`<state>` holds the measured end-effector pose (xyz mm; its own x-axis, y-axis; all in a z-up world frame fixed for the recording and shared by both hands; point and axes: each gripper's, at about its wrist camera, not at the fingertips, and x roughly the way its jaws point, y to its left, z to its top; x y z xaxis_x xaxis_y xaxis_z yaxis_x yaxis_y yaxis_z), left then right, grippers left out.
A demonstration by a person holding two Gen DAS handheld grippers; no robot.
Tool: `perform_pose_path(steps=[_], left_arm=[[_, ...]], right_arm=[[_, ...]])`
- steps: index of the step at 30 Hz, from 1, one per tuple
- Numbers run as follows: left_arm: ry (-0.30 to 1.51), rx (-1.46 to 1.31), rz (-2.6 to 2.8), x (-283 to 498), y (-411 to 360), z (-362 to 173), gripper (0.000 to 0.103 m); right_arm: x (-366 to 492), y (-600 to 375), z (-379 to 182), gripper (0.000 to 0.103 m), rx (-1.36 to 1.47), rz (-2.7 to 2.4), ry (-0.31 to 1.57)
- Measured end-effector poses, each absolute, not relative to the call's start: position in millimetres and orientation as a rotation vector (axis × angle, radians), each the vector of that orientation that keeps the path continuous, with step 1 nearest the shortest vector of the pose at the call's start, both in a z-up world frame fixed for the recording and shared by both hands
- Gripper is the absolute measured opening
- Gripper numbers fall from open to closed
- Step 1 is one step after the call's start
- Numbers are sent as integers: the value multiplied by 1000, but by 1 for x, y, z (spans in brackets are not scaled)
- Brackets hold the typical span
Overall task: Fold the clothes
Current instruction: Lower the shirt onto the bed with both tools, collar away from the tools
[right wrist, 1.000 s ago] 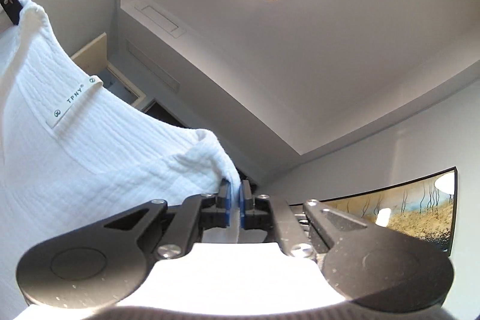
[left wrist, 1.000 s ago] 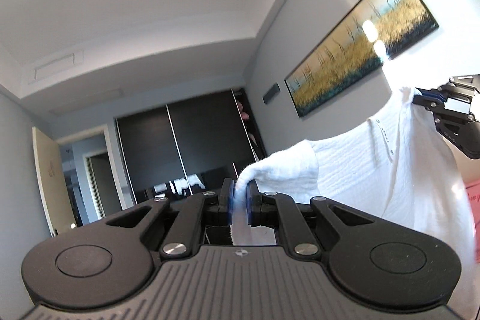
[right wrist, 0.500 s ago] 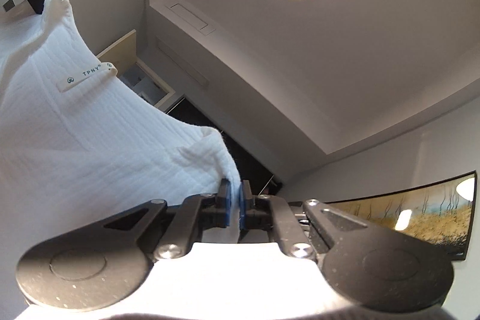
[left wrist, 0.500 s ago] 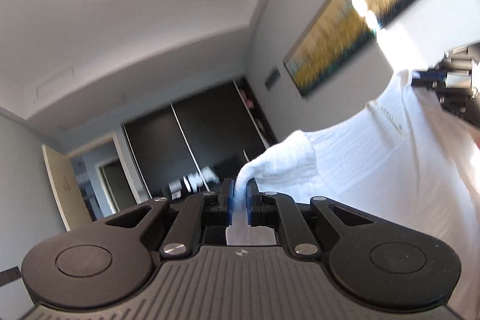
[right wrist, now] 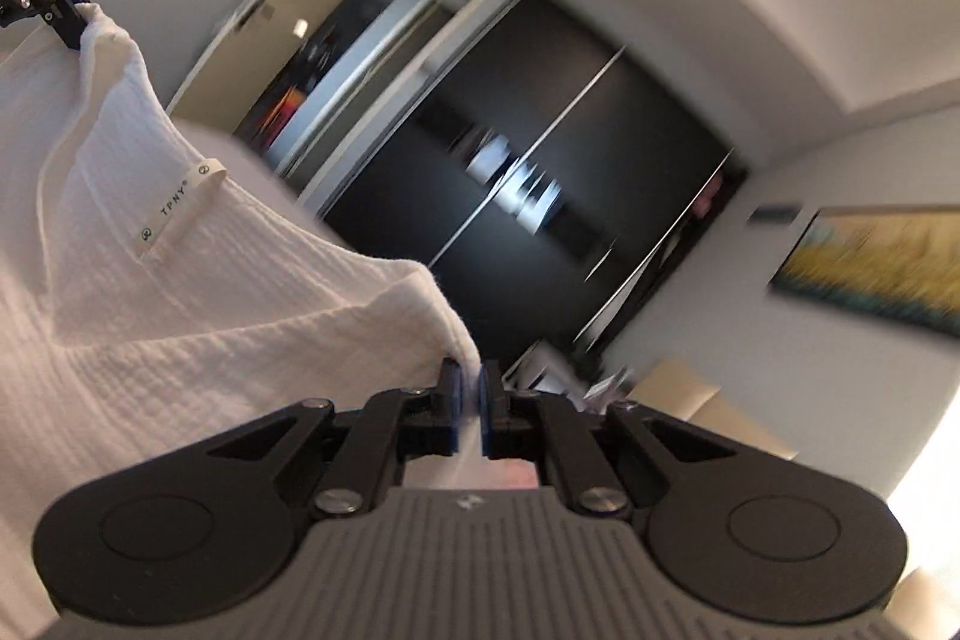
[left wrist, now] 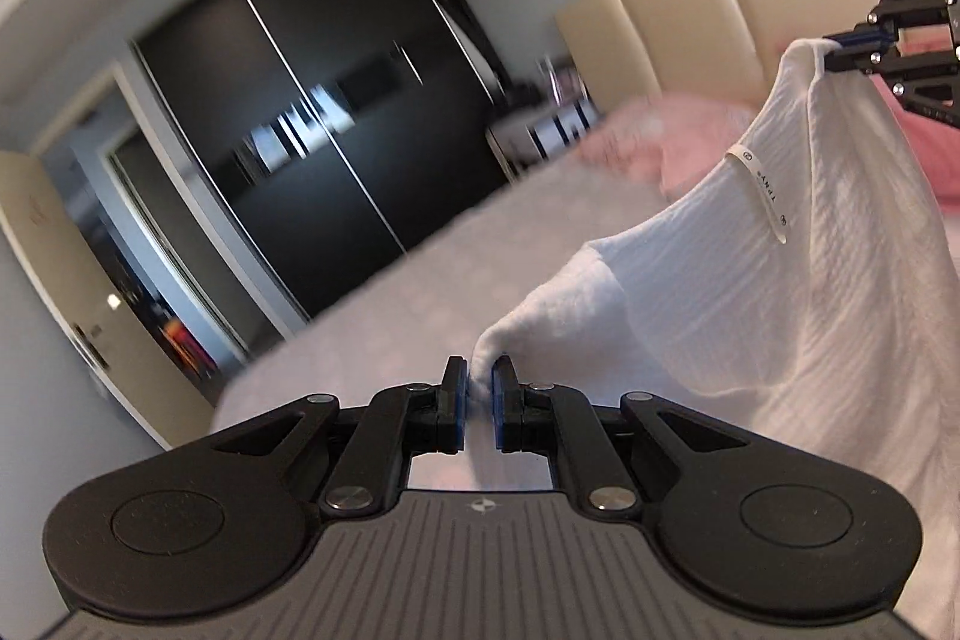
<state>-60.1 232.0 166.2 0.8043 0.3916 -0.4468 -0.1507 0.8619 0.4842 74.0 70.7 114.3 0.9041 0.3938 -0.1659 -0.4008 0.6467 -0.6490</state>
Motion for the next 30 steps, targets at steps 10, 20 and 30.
perform_pose_path(steps=[10,20,30], left_arm=[[760,354,303,71,313,48,6],[982,231,267,129,376,-76,6],[1025,159,255,147,390,-135,7]], right_arm=[[207,135,8,7,-713,444,248],[286,169,-126,7,-705,490,519],[318,161,-168,7,-695,483,663]])
